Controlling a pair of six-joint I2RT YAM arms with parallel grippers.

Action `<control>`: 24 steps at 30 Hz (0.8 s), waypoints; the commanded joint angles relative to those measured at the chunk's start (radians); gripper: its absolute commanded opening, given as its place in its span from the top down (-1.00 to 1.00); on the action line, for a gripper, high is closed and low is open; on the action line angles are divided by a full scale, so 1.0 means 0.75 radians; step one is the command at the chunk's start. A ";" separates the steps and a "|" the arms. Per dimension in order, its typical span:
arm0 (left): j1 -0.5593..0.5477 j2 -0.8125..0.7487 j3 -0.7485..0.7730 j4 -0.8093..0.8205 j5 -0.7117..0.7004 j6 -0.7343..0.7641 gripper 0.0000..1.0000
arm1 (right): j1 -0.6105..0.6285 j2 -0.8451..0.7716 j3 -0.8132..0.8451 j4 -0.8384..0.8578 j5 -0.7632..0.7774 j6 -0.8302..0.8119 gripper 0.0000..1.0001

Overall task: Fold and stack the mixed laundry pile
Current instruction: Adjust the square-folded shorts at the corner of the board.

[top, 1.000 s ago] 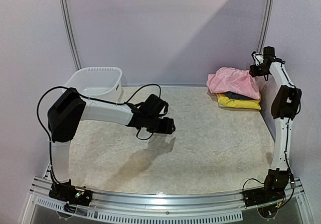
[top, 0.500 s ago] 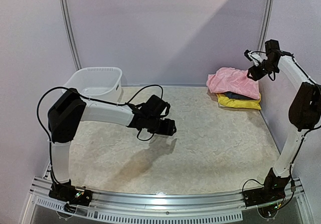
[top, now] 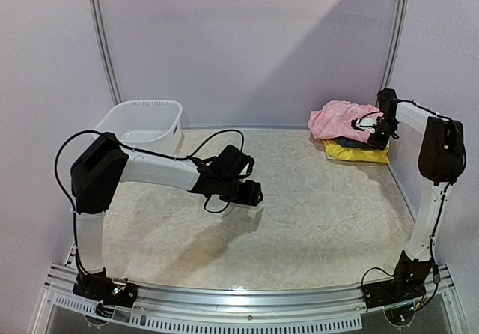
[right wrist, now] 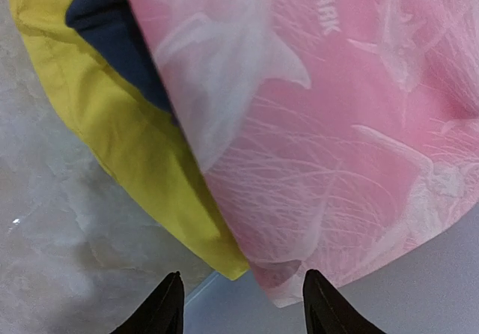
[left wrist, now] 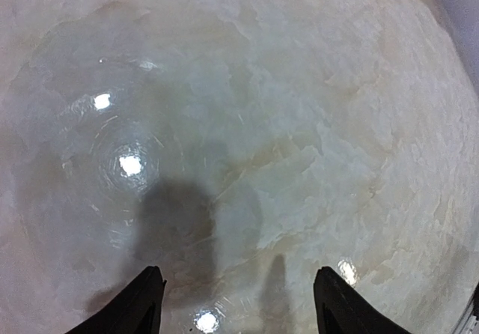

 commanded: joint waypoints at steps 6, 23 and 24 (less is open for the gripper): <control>-0.017 -0.044 -0.017 -0.005 -0.010 0.008 -0.40 | 0.011 0.132 0.016 0.223 0.261 -0.148 -0.07; -0.017 -0.073 -0.051 0.002 -0.016 0.012 -0.40 | -0.051 0.118 0.053 0.292 0.388 -0.198 0.83; -0.017 -0.072 -0.052 0.003 -0.014 0.013 -0.41 | -0.064 0.102 0.053 0.291 0.390 -0.207 0.84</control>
